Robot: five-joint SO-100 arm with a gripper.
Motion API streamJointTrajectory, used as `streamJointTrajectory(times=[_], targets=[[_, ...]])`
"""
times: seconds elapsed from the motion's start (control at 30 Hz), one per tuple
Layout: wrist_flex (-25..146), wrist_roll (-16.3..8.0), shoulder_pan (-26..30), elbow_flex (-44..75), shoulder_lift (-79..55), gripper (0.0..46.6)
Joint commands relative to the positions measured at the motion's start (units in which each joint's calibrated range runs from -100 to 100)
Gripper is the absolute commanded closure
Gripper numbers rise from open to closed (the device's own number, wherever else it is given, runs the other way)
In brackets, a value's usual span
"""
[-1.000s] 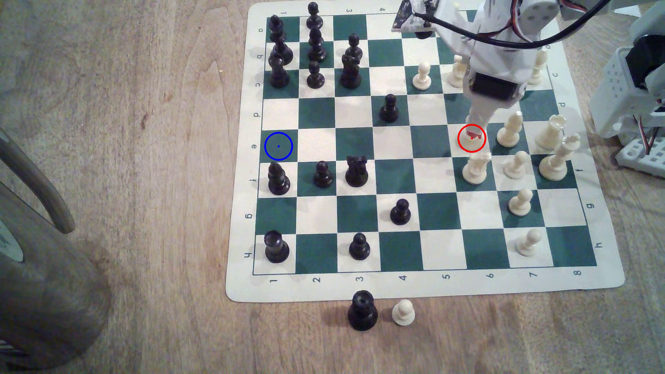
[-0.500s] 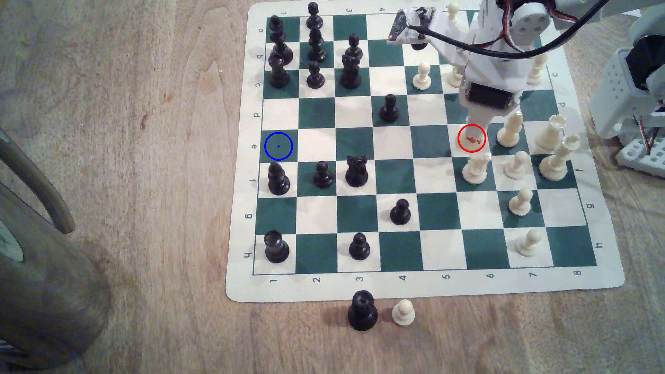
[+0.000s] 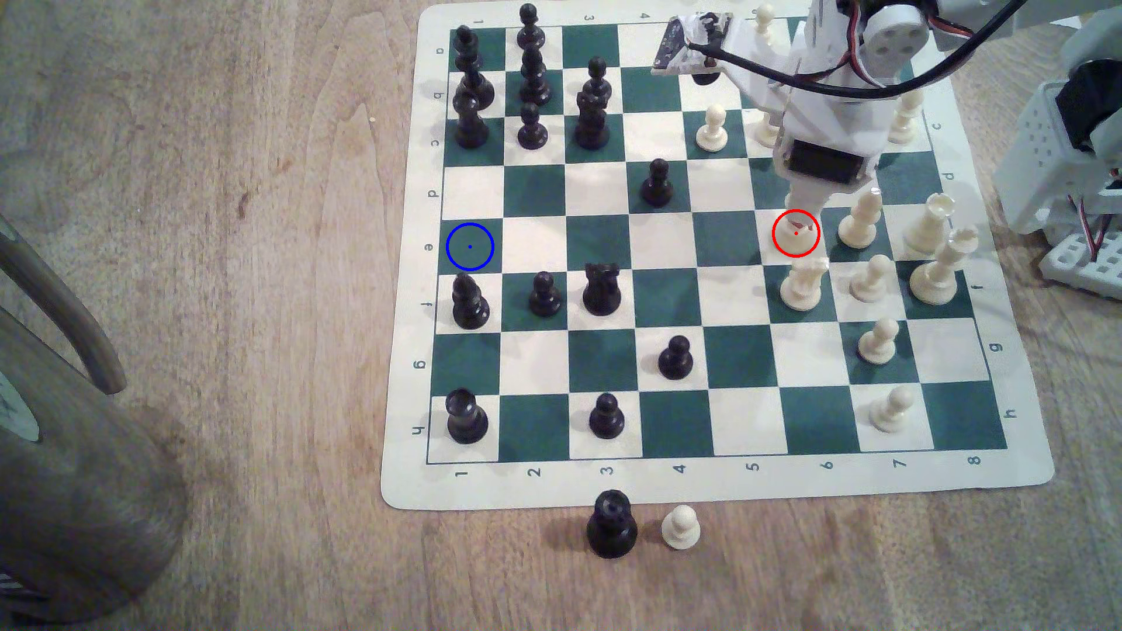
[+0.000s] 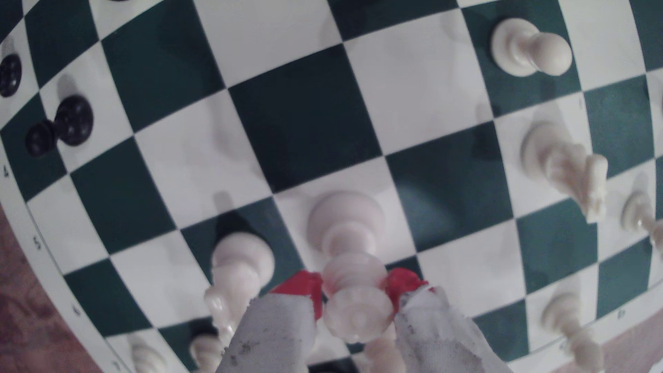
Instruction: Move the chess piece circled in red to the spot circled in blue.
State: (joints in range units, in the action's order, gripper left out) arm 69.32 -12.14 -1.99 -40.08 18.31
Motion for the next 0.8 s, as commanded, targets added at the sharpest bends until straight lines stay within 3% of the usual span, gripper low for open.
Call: streamJointTrajectory(times=[0.0,0.3,0.77], targets=[[-0.44,-0.10,-0.47,0.55,0.11,45.4],[4.63,0.00,-1.33,9.35,2.32,46.4],[16.84,0.20,-0.32,61.48,-18.65,46.4]])
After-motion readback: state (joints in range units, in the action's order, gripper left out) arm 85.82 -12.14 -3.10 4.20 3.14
